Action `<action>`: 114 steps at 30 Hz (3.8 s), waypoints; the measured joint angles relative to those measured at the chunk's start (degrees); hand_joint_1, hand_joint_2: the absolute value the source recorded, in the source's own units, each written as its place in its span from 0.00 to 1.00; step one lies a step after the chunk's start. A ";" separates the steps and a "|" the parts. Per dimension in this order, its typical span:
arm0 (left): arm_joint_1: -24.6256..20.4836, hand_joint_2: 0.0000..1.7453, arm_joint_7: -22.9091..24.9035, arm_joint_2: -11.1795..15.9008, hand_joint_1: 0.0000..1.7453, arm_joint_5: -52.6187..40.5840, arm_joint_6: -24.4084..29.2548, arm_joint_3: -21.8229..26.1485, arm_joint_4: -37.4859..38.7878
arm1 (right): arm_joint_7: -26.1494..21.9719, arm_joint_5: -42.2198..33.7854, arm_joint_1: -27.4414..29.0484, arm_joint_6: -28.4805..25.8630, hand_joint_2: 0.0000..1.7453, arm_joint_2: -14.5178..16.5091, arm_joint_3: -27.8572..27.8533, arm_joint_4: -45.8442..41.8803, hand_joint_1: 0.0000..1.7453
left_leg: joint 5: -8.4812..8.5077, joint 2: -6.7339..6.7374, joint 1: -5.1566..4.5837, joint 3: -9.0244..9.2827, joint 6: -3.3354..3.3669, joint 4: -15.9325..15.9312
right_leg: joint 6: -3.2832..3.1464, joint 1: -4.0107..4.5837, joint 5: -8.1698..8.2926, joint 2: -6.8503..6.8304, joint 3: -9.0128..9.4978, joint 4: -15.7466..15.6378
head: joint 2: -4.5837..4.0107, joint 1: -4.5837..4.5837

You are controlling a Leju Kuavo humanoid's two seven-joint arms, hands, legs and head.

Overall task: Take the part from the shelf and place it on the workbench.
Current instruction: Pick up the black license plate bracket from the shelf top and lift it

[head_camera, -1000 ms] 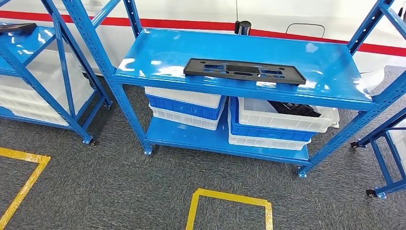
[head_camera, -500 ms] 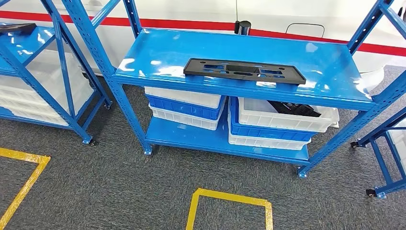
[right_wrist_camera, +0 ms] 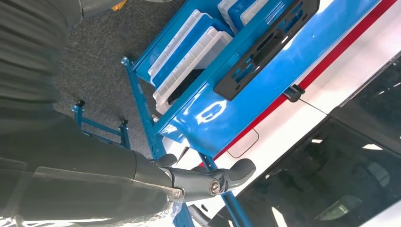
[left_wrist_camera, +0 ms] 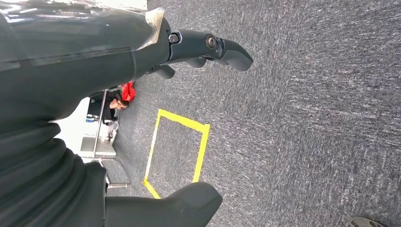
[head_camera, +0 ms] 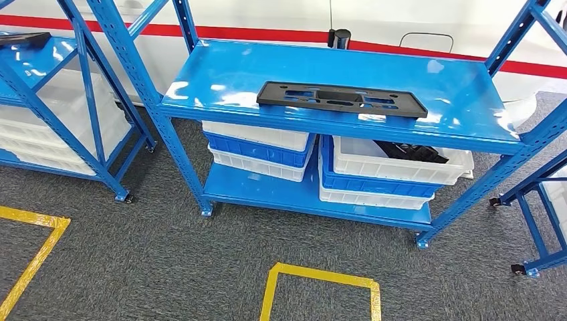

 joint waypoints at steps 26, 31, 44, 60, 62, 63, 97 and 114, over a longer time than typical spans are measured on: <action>-0.10 0.00 0.02 -0.08 0.00 -0.02 0.00 0.14 0.03 | 0.00 0.00 -0.29 -0.04 1.00 0.00 0.00 -0.72 0.00 | 0.00 0.00 0.01 0.00 0.00 0.00 | 0.00 0.01 0.00 0.00 0.00 0.00 | 0.00 0.00; -0.10 0.00 0.02 -0.08 0.00 -0.01 0.00 0.14 0.03 | 0.00 0.00 -0.29 -0.04 1.00 0.00 0.00 -0.72 0.00 | 0.00 0.00 0.01 0.00 0.00 0.00 | 0.00 0.01 0.00 0.00 0.00 0.00 | 0.01 0.00; -0.11 0.00 0.02 -0.10 0.00 -0.02 0.00 0.14 0.03 | 0.00 0.00 -0.29 -0.04 1.00 0.00 0.00 -0.76 0.00 | 0.00 0.00 0.01 0.00 0.00 0.00 | 0.00 0.01 0.00 0.00 0.00 0.00 | 0.00 0.00; -0.11 0.00 0.02 -0.10 0.00 -0.02 0.00 0.14 0.03 | 0.00 0.00 -0.29 -0.04 1.00 0.00 0.00 -0.82 0.00 | 0.00 0.00 0.01 -0.01 0.00 0.00 | 0.00 0.01 0.00 0.00 -0.01 0.00 | 0.00 0.00; -0.11 0.00 0.02 -0.10 0.00 -0.02 0.00 0.14 0.03 | 0.00 0.00 -0.29 -0.04 1.00 0.00 0.00 -0.83 0.00 | 0.00 0.00 0.01 -0.01 0.00 0.00 | 0.00 0.01 0.00 0.00 -0.01 0.00 | 0.00 0.00; -0.11 0.00 0.02 -0.10 0.00 -0.02 0.00 0.14 0.03 | 0.00 0.00 -0.29 -0.04 1.00 0.00 0.00 -0.83 0.00 | 0.00 0.00 0.01 -0.01 0.00 0.00 | 0.00 0.01 0.00 0.00 -0.01 0.00 | 0.00 0.00; -0.06 1.00 -0.98 0.00 0.00 0.48 -1.04 0.14 0.03 | -1.32 3.61 1.62 0.40 1.00 2.92 0.11 4.01 0.00 | 0.01 -0.05 -0.01 -0.11 0.01 -0.03 | -0.01 0.03 0.00 -0.05 0.00 0.00 | 0.00 -0.01; 1.05 1.00 -5.12 1.45 0.00 3.78 -6.54 0.07 -0.63 | -8.71 19.16 10.15 4.85 0.00 22.21 0.72 25.11 0.00 | 0.11 -0.07 -0.10 -0.14 0.13 0.01 | 0.02 0.00 0.04 -0.11 0.42 0.01 | 0.01 -0.02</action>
